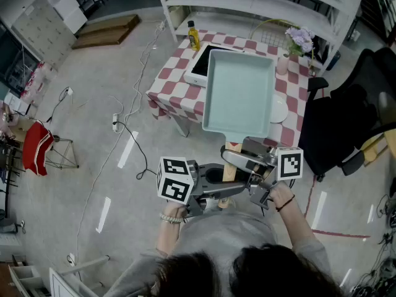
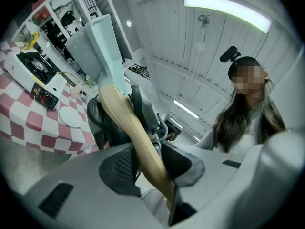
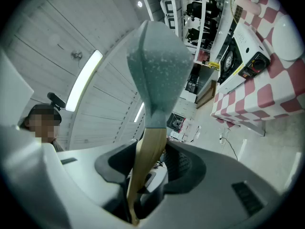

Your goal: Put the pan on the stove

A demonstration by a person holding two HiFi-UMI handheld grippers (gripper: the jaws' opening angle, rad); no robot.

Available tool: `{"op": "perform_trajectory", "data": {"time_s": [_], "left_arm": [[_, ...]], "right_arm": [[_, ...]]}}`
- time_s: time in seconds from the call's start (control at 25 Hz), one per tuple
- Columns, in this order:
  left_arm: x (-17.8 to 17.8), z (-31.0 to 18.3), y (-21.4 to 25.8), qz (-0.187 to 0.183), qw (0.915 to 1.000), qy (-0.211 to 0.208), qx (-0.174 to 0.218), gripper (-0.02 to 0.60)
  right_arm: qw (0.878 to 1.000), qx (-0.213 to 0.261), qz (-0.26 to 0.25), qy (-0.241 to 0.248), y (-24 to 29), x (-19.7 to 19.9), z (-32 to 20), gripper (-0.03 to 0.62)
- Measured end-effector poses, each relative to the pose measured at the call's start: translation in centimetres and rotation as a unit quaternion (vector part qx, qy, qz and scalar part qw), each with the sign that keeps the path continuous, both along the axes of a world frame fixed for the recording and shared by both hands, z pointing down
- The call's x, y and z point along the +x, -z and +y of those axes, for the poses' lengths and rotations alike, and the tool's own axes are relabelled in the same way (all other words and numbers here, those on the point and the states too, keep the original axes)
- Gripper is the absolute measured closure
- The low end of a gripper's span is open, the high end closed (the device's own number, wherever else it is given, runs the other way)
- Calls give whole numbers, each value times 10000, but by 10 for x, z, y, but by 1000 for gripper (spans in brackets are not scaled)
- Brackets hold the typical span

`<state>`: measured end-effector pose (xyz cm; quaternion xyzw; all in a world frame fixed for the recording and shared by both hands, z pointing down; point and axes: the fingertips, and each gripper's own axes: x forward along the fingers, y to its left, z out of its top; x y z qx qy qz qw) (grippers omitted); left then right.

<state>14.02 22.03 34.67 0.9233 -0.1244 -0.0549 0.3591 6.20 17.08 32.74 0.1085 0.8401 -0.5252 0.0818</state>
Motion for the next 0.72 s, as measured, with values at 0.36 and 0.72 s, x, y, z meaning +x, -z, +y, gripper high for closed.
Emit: {"op": "perform_trajectory", "data": {"time_s": [0.36,0.72], "left_arm": [[1,-1,0,18,10000,53,36,446],[6,-1,3,74,9997,245,2,445]], "right_arm": [[10000,60,56,12,-2,0,-1,406],[9997,83,135,159,-2,4,2,404]]}}
